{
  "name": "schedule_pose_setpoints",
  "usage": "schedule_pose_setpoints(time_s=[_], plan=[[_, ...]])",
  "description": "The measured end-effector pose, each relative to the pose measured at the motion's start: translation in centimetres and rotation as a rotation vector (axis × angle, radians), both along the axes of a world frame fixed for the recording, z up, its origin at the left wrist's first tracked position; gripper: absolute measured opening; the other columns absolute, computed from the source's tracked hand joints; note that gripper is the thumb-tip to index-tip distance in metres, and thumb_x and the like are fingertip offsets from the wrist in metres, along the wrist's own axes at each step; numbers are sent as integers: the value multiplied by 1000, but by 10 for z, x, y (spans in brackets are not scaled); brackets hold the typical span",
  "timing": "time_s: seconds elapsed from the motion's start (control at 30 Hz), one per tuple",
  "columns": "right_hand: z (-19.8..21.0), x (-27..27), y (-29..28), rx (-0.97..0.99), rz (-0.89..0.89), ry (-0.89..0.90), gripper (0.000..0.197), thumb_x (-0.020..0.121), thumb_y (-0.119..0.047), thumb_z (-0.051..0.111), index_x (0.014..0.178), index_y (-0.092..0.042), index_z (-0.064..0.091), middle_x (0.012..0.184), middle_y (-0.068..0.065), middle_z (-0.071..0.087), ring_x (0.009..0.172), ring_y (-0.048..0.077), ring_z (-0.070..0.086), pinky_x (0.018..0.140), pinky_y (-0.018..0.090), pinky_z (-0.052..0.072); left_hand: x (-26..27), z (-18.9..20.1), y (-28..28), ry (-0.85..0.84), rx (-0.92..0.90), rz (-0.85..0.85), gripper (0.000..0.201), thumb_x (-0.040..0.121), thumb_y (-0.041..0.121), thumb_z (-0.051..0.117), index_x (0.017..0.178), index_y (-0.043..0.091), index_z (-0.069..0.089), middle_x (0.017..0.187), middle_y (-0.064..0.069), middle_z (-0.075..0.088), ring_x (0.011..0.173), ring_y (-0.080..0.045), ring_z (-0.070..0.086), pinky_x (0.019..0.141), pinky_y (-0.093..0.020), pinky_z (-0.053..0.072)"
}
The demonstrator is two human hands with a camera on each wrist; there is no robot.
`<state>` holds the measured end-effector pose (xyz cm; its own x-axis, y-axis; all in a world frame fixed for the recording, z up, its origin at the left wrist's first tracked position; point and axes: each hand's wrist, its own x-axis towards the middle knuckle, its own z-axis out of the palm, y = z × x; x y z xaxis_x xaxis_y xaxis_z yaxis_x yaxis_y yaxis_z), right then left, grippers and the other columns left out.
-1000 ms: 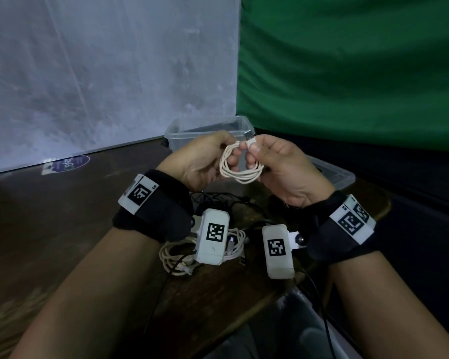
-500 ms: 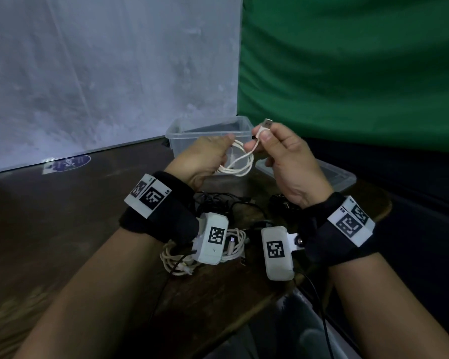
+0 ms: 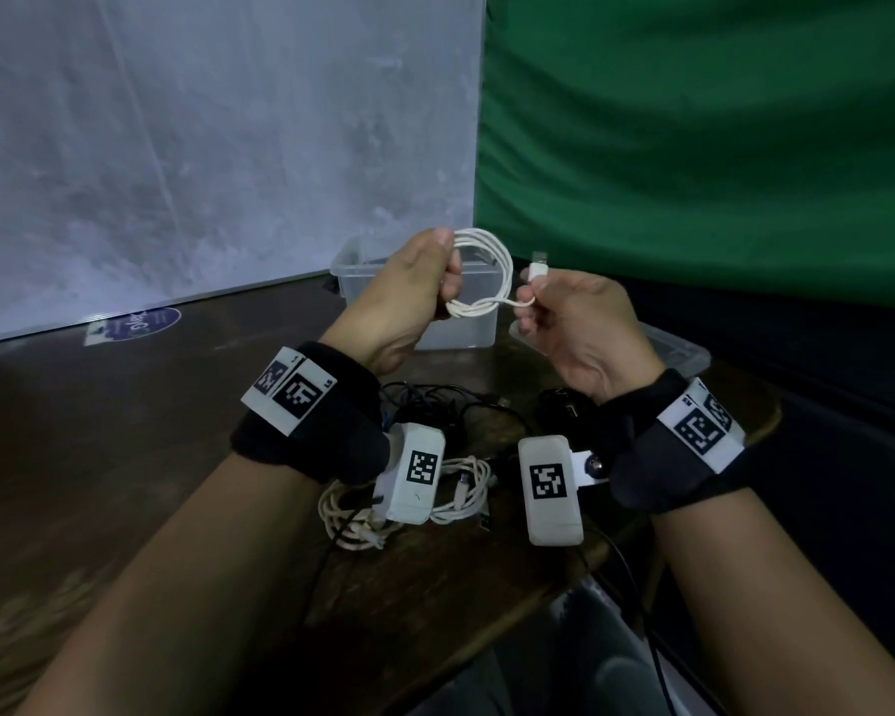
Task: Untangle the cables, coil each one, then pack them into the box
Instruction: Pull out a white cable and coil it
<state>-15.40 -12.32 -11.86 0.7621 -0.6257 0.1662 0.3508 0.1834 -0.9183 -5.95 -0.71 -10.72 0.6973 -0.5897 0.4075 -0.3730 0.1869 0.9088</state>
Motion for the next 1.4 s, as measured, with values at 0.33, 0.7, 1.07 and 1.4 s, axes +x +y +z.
schedule_pose_setpoints(time_s=[0.33, 0.7, 1.07, 1.4], plan=[[-4, 1, -4, -253, 144, 45, 21, 88, 10, 49, 92, -1, 67, 74, 8, 63, 56, 8, 46, 52, 20, 31, 1, -2, 0, -27, 46, -72, 32, 104, 26, 25, 77, 16, 39, 63, 1, 31, 54, -7, 32, 58, -25, 29], [3, -8, 1, -63, 268, -23, 10, 91, -2, 54, 89, -2, 64, 69, 8, 63, 62, 14, 61, 65, 25, 52, 4, -8, -2, 42, 133, -69, 37, 102, 29, 34, 71, 15, 48, 49, 7, 49, 49, -8, 41, 56, -25, 34], [0, -16, -7, -123, 346, -51, 29, 88, 10, 51, 103, -15, 53, 68, 4, 69, 63, 12, 66, 65, 29, 53, 2, 5, 8, 528, 239, -260, 34, 99, 32, 39, 81, 17, 63, 50, 8, 54, 49, -5, 50, 51, -18, 37], [-6, -12, 0, -287, 272, -26, 34, 82, 13, 58, 104, -12, 64, 69, 5, 69, 60, 11, 64, 62, 24, 55, 6, 5, 8, 530, 294, -259, 31, 96, 33, 42, 75, 21, 62, 49, 7, 45, 52, -9, 42, 46, -20, 32]])
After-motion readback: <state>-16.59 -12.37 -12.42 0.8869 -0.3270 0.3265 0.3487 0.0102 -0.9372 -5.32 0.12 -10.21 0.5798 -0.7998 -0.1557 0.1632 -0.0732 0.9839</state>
